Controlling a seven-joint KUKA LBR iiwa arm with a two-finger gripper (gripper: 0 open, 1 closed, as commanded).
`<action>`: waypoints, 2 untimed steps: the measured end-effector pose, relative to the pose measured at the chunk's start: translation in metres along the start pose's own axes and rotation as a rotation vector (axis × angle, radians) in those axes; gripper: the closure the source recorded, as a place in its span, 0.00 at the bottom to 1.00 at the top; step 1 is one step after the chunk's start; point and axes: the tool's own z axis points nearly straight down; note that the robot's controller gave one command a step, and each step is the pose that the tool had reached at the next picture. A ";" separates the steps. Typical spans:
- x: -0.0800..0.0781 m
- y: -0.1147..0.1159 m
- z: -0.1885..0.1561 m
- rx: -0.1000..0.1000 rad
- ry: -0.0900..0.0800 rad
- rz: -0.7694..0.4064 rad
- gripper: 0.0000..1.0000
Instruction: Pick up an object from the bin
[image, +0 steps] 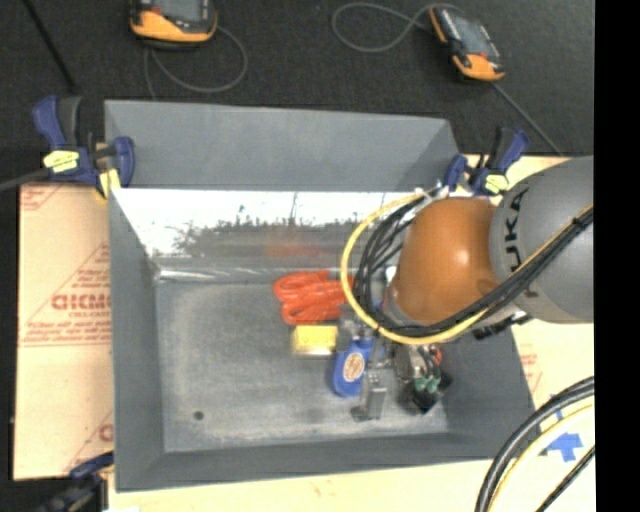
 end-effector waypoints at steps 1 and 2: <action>-0.002 0.000 -0.004 0.000 -0.008 0.000 0.00; -0.049 -0.001 -0.001 0.002 -0.008 -0.014 0.00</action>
Offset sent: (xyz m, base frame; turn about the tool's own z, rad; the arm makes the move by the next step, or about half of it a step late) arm 0.0762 -0.0003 -0.0037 -0.0264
